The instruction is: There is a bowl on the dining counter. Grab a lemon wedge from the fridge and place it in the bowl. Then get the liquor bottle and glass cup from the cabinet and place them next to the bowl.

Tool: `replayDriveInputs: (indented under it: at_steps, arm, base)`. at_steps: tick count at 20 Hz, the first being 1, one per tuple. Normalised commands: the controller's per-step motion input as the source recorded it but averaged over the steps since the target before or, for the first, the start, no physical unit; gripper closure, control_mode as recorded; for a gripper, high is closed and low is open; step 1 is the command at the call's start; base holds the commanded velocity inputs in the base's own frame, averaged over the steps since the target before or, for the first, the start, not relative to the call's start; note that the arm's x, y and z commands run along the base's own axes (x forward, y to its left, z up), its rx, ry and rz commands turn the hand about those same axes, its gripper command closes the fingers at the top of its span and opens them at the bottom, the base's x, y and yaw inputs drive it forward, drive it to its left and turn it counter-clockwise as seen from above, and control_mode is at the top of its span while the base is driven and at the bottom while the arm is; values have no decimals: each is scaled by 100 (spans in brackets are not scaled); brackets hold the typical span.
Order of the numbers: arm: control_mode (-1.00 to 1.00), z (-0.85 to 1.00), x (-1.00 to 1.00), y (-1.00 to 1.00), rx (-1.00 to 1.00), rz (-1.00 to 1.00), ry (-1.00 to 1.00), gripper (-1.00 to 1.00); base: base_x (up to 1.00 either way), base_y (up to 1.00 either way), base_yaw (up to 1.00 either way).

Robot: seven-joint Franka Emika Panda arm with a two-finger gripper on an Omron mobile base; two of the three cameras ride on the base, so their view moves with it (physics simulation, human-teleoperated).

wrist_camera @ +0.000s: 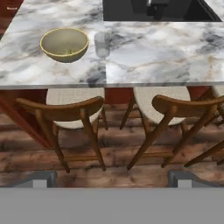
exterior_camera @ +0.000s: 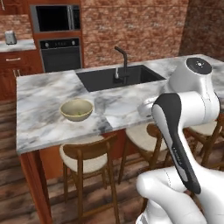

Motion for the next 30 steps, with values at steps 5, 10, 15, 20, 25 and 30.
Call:
replayDriveInputs:
  at_steps: [5, 10, 15, 20, 25, 30]
  arm:
    - [100, 0, 0, 0, 0, 0, 0, -100]
    - [100, 0, 0, 0, 0, 0, 0, -100]
    - [100, 0, 0, 0, 0, 0, 0, -100]
    - [100, 0, 0, 0, 0, 0, 0, -100]
    - [100, 0, 0, 0, 0, 0, 0, -100]
    - [100, 0, 0, 0, 0, 0, 0, -100]
  base:
    - [-98, 100, 13]
    - [-51, 100, 10]
    - [-2, 100, 1]
    - [33, 100, 0]
    - [77, 100, 0]
    - [100, 99, -4]
